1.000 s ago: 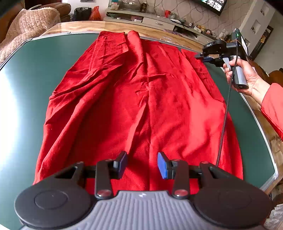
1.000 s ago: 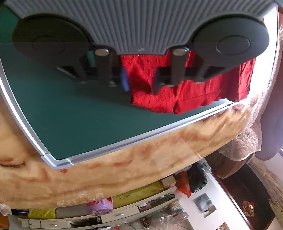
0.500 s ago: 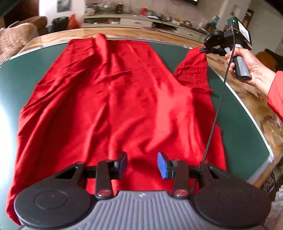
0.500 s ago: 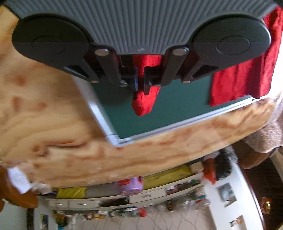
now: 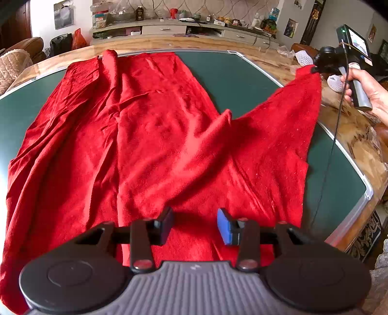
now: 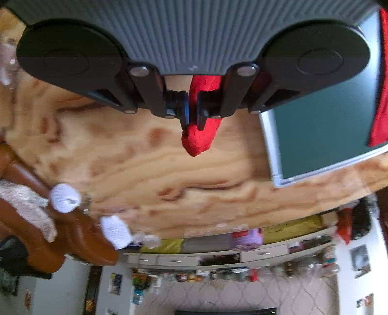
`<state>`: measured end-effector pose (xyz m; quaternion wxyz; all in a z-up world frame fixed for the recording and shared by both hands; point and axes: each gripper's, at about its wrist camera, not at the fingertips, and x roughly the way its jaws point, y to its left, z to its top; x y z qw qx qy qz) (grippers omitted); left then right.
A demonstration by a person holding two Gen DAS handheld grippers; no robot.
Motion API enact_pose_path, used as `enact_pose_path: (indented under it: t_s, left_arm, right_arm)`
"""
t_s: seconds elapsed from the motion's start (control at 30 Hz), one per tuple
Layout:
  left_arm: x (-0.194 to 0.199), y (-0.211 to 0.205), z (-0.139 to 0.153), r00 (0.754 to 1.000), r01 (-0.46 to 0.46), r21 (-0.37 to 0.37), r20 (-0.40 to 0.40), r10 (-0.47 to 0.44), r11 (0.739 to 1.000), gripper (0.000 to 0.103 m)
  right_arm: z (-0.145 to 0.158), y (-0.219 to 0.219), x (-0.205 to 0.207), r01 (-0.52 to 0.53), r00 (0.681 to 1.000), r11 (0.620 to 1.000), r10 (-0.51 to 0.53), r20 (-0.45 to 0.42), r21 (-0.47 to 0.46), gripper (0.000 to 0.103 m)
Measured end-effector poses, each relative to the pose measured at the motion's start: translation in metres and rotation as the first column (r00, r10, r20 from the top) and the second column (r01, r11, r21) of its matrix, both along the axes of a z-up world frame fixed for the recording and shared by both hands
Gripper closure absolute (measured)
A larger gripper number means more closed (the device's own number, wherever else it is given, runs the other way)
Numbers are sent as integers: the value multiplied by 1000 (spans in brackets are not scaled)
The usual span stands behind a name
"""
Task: Fold clothes
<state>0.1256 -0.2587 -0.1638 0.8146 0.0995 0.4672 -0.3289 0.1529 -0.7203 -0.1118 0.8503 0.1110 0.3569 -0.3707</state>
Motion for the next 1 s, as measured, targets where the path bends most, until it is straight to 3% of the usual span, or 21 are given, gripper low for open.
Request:
enact_pose_path:
  t_s: [0.17, 0.37, 0.47, 0.53, 0.6, 0.8, 0.9, 1.0]
  left_arm:
    - [0, 1, 0, 1000, 6, 2, 4, -6, 1000, 56]
    - [1, 1, -1, 1000, 8, 2, 6, -8, 1000, 56]
    - [1, 1, -1, 1000, 6, 2, 5, -6, 1000, 56]
    - [1, 0, -1, 1000, 7, 5, 6, -7, 1000, 56]
    - [0, 0, 0, 1000, 7, 8, 7, -7, 1000, 56]
    - [0, -2, 1, 1000, 15, 2, -3, -15, 1000, 55]
    - [-1, -3, 1, 1000, 18, -4, -11, -19, 1000, 55]
    - [-1, -3, 1, 1000, 17, -8, -15, -17, 1000, 55]
  right_arm:
    - [-8, -21, -17, 54, 998, 998, -55, -44, -21, 95]
    - [-29, -34, -24, 109, 990, 993, -106, -90, 37, 94]
    - [-36, -38, -28, 138, 987, 988, -130, -99, 73, 86]
    - [-39, -42, -32, 154, 985, 983, -145, -92, 104, 73]
    - [-40, -48, -38, 173, 984, 976, -165, -66, 135, 68]
    - [-39, -80, -70, 293, 947, 915, -318, 46, 277, 65]
    - [-40, -81, -64, 278, 958, 930, -288, 10, 240, 65]
    - [-39, -70, -55, 195, 977, 944, -210, 31, 267, 65]
